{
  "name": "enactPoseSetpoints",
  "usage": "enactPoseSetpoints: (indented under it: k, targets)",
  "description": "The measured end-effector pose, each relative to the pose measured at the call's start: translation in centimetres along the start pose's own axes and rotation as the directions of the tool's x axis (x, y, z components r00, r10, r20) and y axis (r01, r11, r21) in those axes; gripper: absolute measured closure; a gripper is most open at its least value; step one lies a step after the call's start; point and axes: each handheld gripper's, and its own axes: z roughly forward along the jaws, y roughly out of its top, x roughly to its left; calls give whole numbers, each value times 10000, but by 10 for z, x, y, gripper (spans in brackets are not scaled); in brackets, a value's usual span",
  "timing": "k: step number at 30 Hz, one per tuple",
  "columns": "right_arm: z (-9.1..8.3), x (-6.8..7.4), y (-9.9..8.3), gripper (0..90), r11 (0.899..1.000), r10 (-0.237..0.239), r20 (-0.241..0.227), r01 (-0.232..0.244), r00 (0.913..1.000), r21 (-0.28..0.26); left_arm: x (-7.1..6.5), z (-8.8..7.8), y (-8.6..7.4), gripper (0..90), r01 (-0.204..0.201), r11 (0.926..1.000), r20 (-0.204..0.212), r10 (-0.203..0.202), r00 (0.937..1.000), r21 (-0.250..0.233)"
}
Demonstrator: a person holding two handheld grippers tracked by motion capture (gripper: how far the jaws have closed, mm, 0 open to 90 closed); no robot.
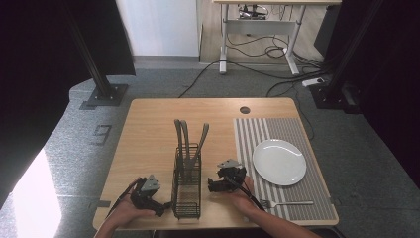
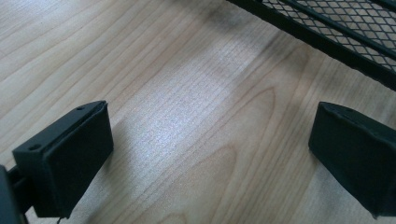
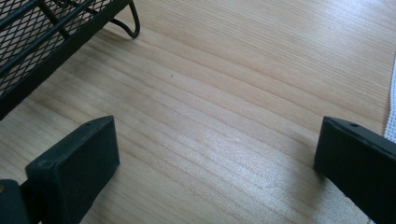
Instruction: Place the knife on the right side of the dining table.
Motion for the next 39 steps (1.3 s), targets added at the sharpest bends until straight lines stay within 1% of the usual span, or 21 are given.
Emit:
enactPoseSetpoints:
  k: [5, 11, 14, 17, 22, 25, 28, 35, 39]
  targets:
    - [0, 0, 0, 0, 10000, 4, 11, -4, 10000, 5, 0, 0, 0, 0, 10, 10000, -2, -10, 10000, -3]
    - [-1, 2, 1, 31, 9999, 86, -38, -86, 10000, -65, 0, 0, 0, 0, 3, 10000, 1, -3, 10000, -3]
    - [-3, -1, 3, 54, 9991, 422, -284, -425, 9987, -93, 0, 0, 0, 0, -8, 10000, 10, 8, 10000, -2]
    - [-7, -3, 5, 65, 9983, 484, -302, -493, 9984, -307, 0, 0, 0, 0, -8, 10000, 11, 8, 10000, -3]
    - [-16, -7, 11, 86, 9948, 779, -581, -815, 9953, -607, 0, 0, 0, 0, -10, 10000, 11, 10, 10000, -3]
    - [-22, -8, 13, 105, 9926, 838, -764, -899, 9936, -810, 0, 0, 0, 0, -11, 10000, 11, 11, 10000, -2]
    - [-30, -10, 17, 122, 9881, 963, -985, -1070, 9905, -1106, 0, 0, 0, 0, -11, 10000, 11, 11, 10000, -1]
    - [-48, -12, 24, 132, 9783, 947, -1284, -1161, 9872, -1713, 0, 0, 0, 0, -13, 10000, 11, 13, 10000, 0]
    - [-56, -15, 27, 149, 9737, 925, -1484, -1206, 9846, -1932, 0, 0, 0, 0, -37, 10000, 15, 37, 10000, 23]
